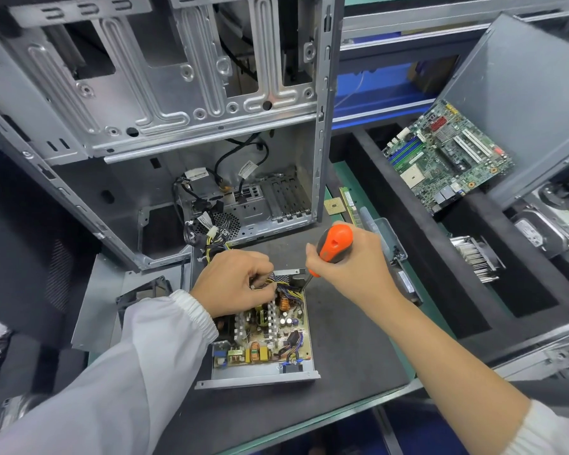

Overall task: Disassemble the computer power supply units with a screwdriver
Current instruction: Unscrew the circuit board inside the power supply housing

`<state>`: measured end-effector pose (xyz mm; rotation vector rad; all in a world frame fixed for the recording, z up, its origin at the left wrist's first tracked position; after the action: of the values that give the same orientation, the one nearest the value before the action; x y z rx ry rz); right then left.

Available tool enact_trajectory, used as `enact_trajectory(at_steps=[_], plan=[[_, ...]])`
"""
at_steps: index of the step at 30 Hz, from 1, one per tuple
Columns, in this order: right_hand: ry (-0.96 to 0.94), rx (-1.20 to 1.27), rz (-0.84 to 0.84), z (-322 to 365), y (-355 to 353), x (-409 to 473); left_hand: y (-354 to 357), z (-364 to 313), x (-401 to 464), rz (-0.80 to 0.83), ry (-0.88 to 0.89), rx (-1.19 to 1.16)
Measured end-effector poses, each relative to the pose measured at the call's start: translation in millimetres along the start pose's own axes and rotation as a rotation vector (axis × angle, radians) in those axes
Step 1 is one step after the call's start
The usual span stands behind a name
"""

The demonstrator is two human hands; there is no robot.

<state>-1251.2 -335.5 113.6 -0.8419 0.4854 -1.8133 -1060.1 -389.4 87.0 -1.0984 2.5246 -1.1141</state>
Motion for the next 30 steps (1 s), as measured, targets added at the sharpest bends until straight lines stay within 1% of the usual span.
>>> enact_trajectory(at_steps=[8,10,13,14,16,18,19,20,22,24,25,26,28,30], plan=[[0.04,-0.036,0.05,4.7,4.4,5.8,0.5,1.4,-1.0,-0.007,0.004,0.0],[0.031,-0.077,0.108,9.7,3.3,9.0,0.9,1.1,-0.8,-0.007,0.002,0.004],[-0.033,-0.146,0.274,20.7,-1.4,16.1,0.0,0.1,-0.6,-0.008,-0.01,-0.039],[-0.05,-0.163,0.322,24.4,-3.3,17.7,-1.6,0.5,0.1,-0.011,-0.023,-0.085],[-0.062,-0.187,0.377,30.2,-6.7,19.8,-6.6,2.4,1.6,-0.044,-0.087,-0.271],[-0.067,-0.21,0.408,34.0,-8.8,21.4,-17.7,3.6,3.3,-0.149,-0.141,-0.464],[-0.071,-0.227,0.426,35.5,-9.5,22.3,-22.6,2.5,5.4,-0.181,-0.141,-0.496],[-0.076,-0.242,0.446,36.6,-10.1,23.5,-25.1,0.0,8.7,-0.156,-0.125,-0.5],[-0.087,-0.265,0.477,37.7,-10.7,26.7,-20.6,-8.1,20.0,-0.012,-0.106,-0.514],[-0.086,-0.287,0.493,38.7,-11.3,30.0,-10.3,-14.2,31.8,0.138,-0.159,-0.576],[-0.083,-0.304,0.499,38.5,-11.1,30.8,-4.0,-15.7,35.9,0.18,-0.177,-0.616],[-0.082,-0.324,0.505,38.3,-10.7,31.4,1.3,-17.0,38.3,0.189,-0.176,-0.657],[-0.067,-0.337,0.513,38.5,-11.0,31.6,9.7,-14.8,37.7,0.157,-0.197,-0.747],[-0.06,-0.355,0.515,40.4,-13.7,31.5,14.5,-11.2,33.6,0.133,-0.221,-0.781]])
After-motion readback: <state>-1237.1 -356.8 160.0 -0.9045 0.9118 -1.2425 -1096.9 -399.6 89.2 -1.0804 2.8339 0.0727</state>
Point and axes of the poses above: each hand's wrist, its own x-axis towards the middle knuckle, its own y-axis out of the palm, z = x × y, the point moved 3 cm from there along x, towards the middle knuckle, and after that the axes turned 15 degrees about -x, right-handed, at the moved point
